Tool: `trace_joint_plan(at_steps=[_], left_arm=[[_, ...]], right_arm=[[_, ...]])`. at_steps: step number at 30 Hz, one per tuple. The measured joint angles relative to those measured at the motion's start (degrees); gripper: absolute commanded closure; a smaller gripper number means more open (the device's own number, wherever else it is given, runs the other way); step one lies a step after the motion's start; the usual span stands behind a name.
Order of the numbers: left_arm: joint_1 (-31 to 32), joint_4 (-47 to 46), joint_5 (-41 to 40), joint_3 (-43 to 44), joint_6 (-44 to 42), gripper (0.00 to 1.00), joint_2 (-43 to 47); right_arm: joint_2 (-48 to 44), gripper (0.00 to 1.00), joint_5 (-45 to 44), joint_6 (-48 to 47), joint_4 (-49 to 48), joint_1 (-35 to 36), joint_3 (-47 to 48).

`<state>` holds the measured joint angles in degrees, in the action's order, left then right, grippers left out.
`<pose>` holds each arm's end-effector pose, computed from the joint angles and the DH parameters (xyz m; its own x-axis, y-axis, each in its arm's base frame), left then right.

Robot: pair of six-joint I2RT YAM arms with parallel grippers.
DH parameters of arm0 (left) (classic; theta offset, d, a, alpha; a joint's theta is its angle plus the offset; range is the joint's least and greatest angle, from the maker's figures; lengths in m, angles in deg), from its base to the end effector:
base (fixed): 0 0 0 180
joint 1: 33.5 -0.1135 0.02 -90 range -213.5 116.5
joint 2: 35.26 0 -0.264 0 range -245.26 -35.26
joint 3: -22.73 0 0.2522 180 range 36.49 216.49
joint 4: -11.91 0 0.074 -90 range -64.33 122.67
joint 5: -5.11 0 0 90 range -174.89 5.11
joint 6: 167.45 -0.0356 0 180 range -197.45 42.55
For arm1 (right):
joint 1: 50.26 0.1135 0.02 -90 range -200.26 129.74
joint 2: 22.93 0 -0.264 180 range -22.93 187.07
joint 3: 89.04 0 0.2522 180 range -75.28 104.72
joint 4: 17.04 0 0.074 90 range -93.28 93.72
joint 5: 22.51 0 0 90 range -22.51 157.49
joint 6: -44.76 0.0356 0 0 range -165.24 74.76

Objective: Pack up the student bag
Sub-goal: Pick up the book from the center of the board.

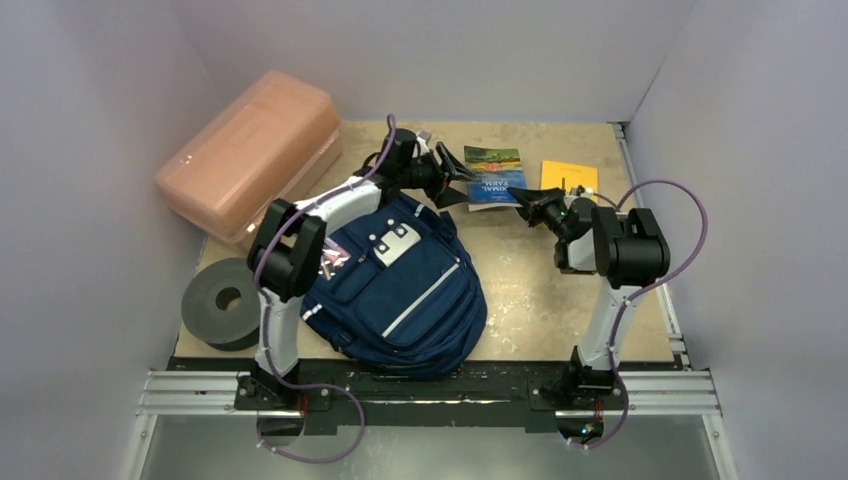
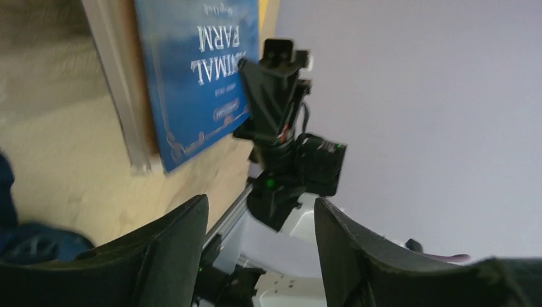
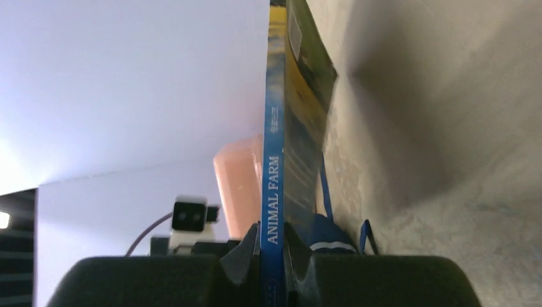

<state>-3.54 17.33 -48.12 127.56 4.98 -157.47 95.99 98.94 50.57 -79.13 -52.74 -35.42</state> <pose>0.4190 -0.2661 0.2218 -0.9147 -0.3893 0.1085 -0.2171 0.2470 -0.9444 0.3577 0.0031 0.1096 -0.4754 0.8701 0.1301 0.1046 -0.0910 0.9903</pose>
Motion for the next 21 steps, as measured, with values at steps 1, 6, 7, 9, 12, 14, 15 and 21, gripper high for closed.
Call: trace_joint_plan(at_steps=[1,6,7,9,12,14,15,21], left_arm=[[-0.1,3.3,-0.2,-1.8,-2.9,0.36,2.8],[-0.2,24.1,-7.1,-3.9,-20.1,0.36,18.8],[0.2,27.8,-9.9,-4.1,-24.3,0.38,22.6],[1.3,33.4,-15.2,-5.4,-32.2,0.39,30.8],[7.2,38.2,-21.7,-8.8,-41.2,0.39,40.6],[16.2,40.3,-26.4,-11.3,-45.7,0.38,44.2],[21.4,41.6,-29.8,-12.9,-48.3,0.38,44.3],[40.3,47.1,-39.1,-15.2,-52.3,0.40,34.8]], right_arm=[[-2.0,1.00,0.5,-1.8,2.7,-0.3,0.1],[-14.6,1.00,0.9,-23.4,36.1,-1.4,11.2],[-17.1,1.00,-1.8,-29.6,45.0,-0.9,15.6],[-22.3,1.00,-10.3,-41.7,61.6,1.2,24.2],[-29.6,1.00,-25.6,-55.8,79.9,8.0,33.6],[-34.5,1.00,-34.5,-62.6,89.2,14.5,37.4],[-36.6,1.00,-37.2,-64.6,92.3,16.9,37.9],[-53.1,1.00,-43.0,-72.4,111.8,23.2,32.7]])
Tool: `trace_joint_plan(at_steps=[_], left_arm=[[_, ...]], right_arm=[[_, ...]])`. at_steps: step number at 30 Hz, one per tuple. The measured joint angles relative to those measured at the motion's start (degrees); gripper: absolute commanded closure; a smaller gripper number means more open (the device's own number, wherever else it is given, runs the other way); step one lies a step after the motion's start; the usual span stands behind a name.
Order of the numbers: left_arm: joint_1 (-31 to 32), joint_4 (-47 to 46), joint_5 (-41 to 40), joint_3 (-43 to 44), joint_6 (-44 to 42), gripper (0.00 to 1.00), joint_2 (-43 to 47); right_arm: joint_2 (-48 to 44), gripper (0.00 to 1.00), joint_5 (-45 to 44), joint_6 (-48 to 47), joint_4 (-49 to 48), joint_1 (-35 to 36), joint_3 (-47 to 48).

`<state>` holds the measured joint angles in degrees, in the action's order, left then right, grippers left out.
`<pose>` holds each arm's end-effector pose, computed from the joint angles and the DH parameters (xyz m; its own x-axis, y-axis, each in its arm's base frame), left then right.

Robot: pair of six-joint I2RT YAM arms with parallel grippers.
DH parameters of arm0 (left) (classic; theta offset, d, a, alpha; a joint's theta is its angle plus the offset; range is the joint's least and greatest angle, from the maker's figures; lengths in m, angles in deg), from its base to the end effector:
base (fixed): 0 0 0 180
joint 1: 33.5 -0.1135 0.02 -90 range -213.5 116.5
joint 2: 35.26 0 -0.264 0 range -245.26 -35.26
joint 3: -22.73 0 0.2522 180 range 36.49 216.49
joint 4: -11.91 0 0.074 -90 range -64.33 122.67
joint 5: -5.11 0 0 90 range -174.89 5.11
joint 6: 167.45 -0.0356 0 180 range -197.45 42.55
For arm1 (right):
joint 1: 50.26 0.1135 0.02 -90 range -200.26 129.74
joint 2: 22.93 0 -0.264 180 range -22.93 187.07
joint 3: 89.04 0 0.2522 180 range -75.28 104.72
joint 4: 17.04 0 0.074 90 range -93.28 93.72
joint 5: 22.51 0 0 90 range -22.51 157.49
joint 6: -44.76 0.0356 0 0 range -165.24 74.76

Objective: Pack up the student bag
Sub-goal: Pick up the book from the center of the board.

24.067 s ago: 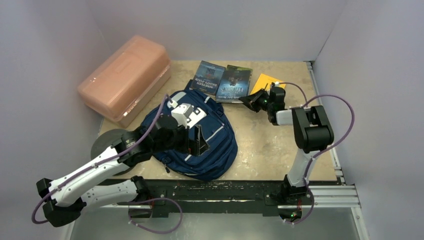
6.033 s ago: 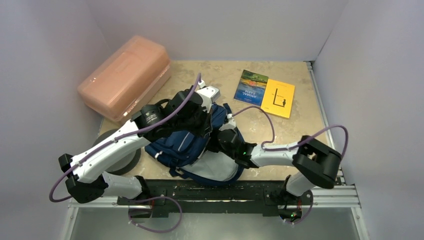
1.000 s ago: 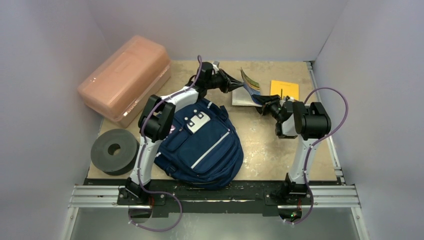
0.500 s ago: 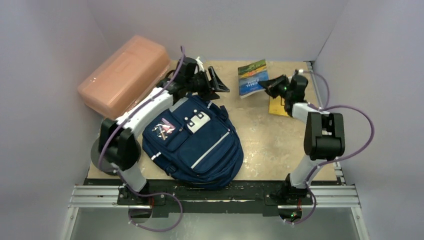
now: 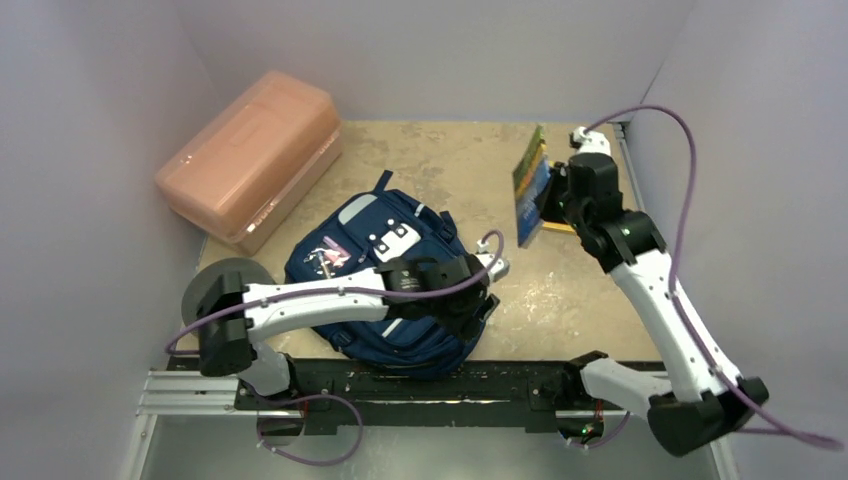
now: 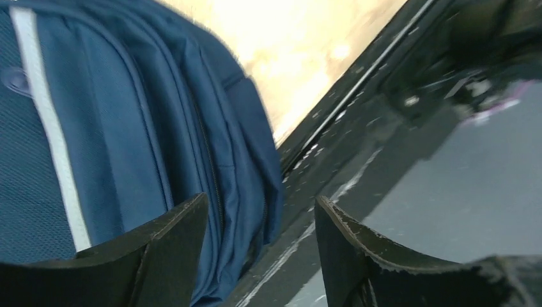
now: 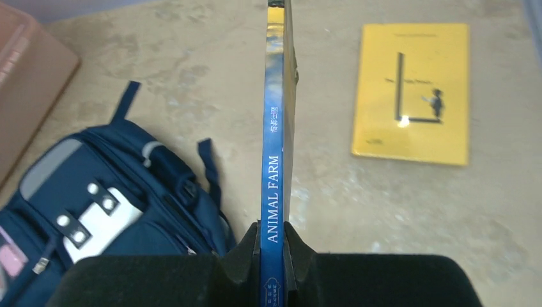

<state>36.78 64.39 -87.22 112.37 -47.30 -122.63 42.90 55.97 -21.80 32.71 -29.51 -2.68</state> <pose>0.1127 -0.3102 0.3030 -0.6922 0.4438 -0.5691 0.6755 0.6760 -0.2944 0.2299 0.0795 0.3896 -0.4921 0.2304 -0.8395 0.0126 0.9661 0.2577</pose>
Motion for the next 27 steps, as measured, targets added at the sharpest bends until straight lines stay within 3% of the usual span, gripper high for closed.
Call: trace_joint_plan(at_steps=[6,11,15,17,21,24,27], left_arm=[[4.0,2.9,-7.2,-0.5,-1.3,0.50,-8.3],[4.3,3.6,-9.3,0.2,-1.4,0.54,-13.6],[4.7,4.1,-11.4,0.5,-1.1,0.85,-15.3],[4.8,4.7,-13.4,0.5,-1.1,0.96,-15.1],[4.9,5.4,-16.9,0.2,-0.8,1.00,-12.2],[5.1,5.2,-20.9,-1.4,-0.8,1.00,-4.5],[4.4,5.1,-25.7,-1.8,-0.5,1.00,5.2]], right_arm=[[-14.3,1.00,-1.6,-1.7,11.9,-1.7,-2.1],[-19.6,1.00,-0.9,-1.7,16.9,-1.5,-1.9],[-20.9,1.00,-0.7,-1.7,20.8,-1.5,-0.6],[-20.9,1.00,0.2,-1.9,22.2,-1.5,0.1],[-20.8,1.00,2.0,-2.4,25.9,-1.5,0.5],[-20.6,1.00,5.4,-3.0,30.2,-1.6,0.1],[-20.3,1.00,14.3,-3.1,33.4,-1.6,-0.3]])
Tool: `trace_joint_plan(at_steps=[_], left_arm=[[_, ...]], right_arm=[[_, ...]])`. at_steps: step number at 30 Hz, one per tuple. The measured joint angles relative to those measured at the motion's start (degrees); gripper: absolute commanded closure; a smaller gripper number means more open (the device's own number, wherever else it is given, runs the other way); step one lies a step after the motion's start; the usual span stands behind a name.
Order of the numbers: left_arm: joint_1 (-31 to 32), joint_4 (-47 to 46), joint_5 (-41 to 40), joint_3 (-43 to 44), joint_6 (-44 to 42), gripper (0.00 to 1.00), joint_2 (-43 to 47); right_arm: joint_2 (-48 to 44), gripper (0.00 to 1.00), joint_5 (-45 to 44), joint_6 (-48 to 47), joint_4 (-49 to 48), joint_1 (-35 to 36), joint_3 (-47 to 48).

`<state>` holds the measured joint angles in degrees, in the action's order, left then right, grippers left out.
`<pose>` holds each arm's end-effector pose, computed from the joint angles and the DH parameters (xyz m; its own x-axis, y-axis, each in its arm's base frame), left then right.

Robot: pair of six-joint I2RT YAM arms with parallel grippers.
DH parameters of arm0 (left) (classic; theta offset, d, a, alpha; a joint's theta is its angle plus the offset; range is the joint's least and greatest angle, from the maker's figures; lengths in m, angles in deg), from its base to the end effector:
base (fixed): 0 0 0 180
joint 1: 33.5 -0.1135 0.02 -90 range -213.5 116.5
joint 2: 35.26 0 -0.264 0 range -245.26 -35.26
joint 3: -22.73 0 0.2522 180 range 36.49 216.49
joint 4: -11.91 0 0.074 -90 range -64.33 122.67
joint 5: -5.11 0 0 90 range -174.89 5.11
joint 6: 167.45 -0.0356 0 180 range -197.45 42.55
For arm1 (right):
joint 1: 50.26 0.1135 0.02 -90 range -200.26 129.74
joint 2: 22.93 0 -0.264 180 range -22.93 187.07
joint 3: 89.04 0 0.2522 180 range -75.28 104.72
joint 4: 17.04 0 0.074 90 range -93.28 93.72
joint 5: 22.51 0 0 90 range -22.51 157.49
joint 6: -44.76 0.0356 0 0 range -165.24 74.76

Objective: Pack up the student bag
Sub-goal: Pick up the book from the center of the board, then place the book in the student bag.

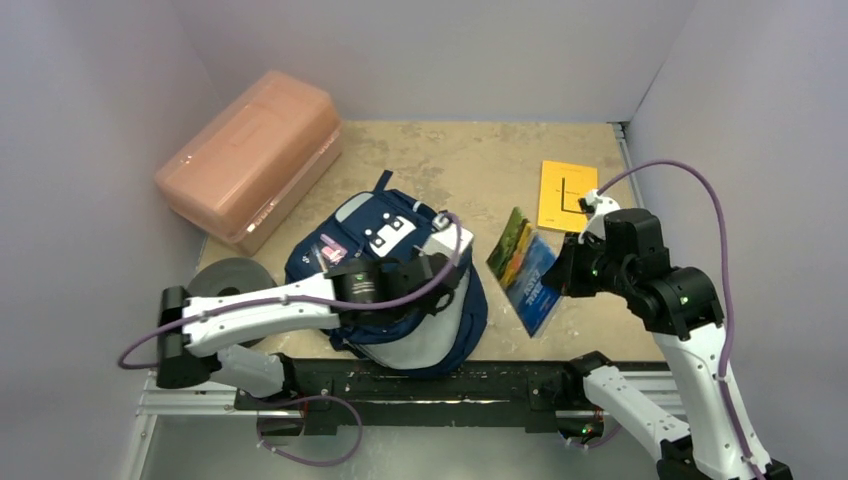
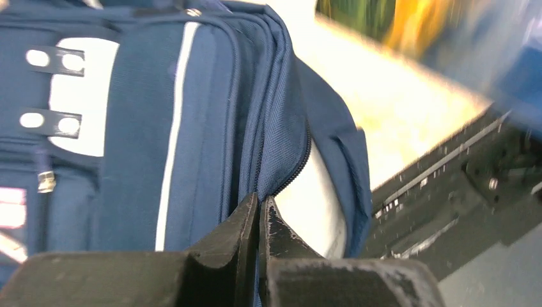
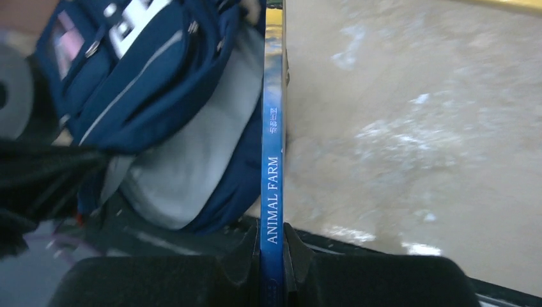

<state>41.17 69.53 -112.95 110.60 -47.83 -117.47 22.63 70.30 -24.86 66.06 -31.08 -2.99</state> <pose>0.0955 -0.2850 0.3169 -0.5638 0.4068 -0.7188 0.5703 0.8212 0.0175 0.1010 0.0370 0.3916 -0.7255 0.1159 -0.6784 -0.1169 0.9506 0.2874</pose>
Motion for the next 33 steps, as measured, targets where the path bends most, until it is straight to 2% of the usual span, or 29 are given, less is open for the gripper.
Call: trace_joint_plan(at_steps=[3,7,12,14,18,21,28,31,33], left_arm=[[-1.5,-0.1,-5.3,0.0,0.7,1.00,7.1],[-2.6,-0.2,-11.1,0.0,0.9,1.00,11.4],[-2.6,-2.5,-13.1,-1.0,-0.4,1.00,14.5],[-2.6,-2.8,-13.2,-1.2,-1.1,1.00,16.0],[-2.7,-3.0,-12.8,-1.2,-1.9,1.00,17.3],[-2.7,-3.1,-11.6,-1.2,-2.5,1.00,17.4],[-2.7,-3.1,-8.2,-1.3,-2.9,1.00,17.3],[-2.7,-3.5,-7.0,-1.3,-2.9,1.00,17.0],[-2.7,-3.5,-6.4,-1.2,-2.9,1.00,16.5]], right_arm=[[0.6,1.00,12.3,-0.1,0.9,0.0,-0.9],[-0.7,1.00,28.0,3.2,-1.9,0.0,-5.7],[-5.2,1.00,44.9,12.3,-12.5,0.1,-22.2],[-6.5,1.00,49.3,19.5,-20.8,0.2,-30.4],[-4.5,1.00,52.5,33.5,-40.2,0.4,-40.7],[2.0,1.00,52.9,40.7,-54.9,0.4,-43.3],[17.9,1.00,50.9,47.4,-79.2,1.3,-43.4],[26.4,1.00,47.4,50.5,-89.4,4.6,-43.4],[32.6,1.00,41.7,52.0,-95.1,9.0,-42.9]])
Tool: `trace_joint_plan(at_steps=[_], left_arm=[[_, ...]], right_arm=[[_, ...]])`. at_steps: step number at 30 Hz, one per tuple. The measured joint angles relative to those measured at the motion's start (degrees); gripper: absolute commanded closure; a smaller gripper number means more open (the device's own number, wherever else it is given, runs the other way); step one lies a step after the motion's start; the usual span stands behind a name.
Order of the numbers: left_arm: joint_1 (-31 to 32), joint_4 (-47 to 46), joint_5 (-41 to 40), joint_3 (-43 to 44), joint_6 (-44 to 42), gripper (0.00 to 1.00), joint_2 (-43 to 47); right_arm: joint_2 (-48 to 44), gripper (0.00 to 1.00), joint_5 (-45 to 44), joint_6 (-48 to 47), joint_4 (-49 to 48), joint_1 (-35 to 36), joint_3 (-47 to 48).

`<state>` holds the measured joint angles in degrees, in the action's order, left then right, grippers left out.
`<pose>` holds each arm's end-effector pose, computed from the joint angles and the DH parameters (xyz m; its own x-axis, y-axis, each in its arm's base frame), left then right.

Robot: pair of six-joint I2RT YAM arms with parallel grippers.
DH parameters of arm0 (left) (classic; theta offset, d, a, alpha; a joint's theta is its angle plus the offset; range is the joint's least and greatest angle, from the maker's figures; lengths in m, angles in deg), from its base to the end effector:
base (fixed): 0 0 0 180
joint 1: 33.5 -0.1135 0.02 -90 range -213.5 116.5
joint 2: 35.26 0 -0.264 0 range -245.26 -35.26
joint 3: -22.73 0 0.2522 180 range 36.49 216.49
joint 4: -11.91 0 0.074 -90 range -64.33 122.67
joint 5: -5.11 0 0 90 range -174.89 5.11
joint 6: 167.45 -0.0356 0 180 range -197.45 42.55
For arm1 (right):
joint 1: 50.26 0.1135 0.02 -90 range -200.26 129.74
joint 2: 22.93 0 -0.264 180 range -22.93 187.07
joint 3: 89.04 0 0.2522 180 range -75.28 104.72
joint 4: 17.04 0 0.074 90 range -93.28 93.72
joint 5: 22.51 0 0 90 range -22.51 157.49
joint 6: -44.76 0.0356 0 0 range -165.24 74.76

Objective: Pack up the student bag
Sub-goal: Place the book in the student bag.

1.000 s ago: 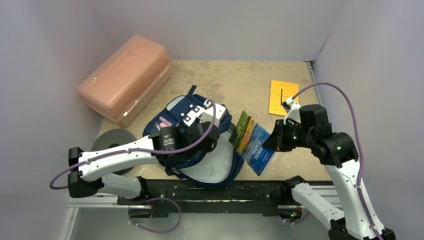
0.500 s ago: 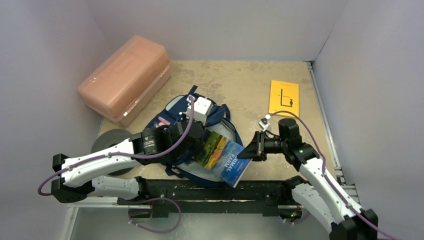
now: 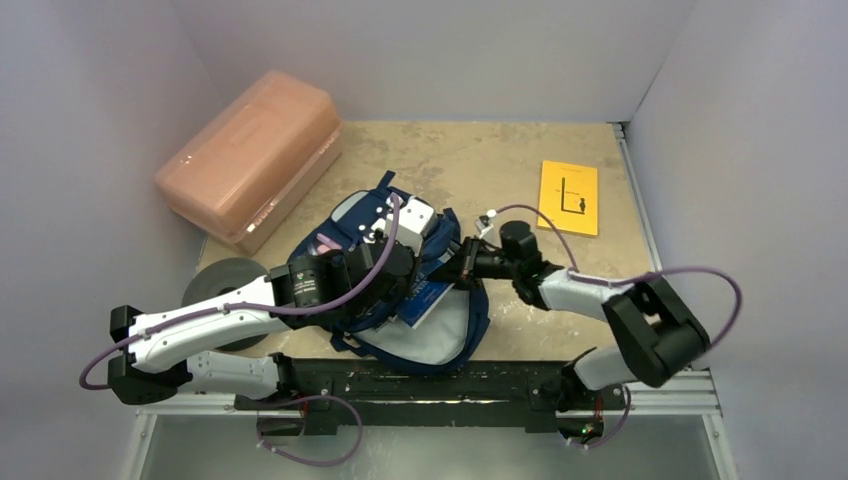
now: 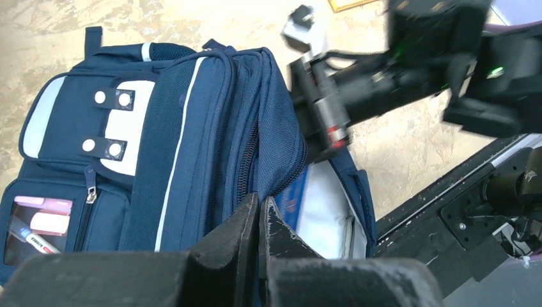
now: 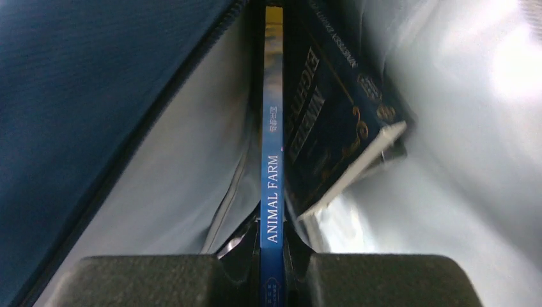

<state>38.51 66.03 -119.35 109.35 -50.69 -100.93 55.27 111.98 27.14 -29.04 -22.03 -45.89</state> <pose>0.0912 -0.2156 0.3877 -0.4381 0.1472 -0.8868 0.4935 0.8639 -0.1005 0.2207 0.1468 0.1882 -0.9675 0.2523 -0.0170 0.0547 0.2744 0.9601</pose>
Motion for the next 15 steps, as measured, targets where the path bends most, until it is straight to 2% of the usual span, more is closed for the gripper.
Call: trace_joint_plan(at_steps=[4,6,8,11,15], left_arm=[[0.0,-0.1,0.6,0.0,0.0,1.00,-0.9],[0.0,-0.1,0.6,0.0,0.2,1.00,-0.9],[0.0,-0.1,0.7,0.1,0.5,1.00,-0.9],[0.0,0.0,0.9,0.2,0.9,1.00,-0.9],[0.0,-0.5,0.8,0.2,1.2,1.00,-0.8]], right_arm=[[10.7,0.94,-12.7,1.0,-11.7,9.5,2.0],[15.8,0.80,-17.3,1.0,-19.2,12.2,3.0],[19.0,0.64,-20.1,0.1,-22.3,12.9,3.8],[19.8,0.40,-24.9,-4.0,-18.1,12.6,7.4],[12.6,0.23,-28.8,-11.4,-4.2,12.3,9.0]])
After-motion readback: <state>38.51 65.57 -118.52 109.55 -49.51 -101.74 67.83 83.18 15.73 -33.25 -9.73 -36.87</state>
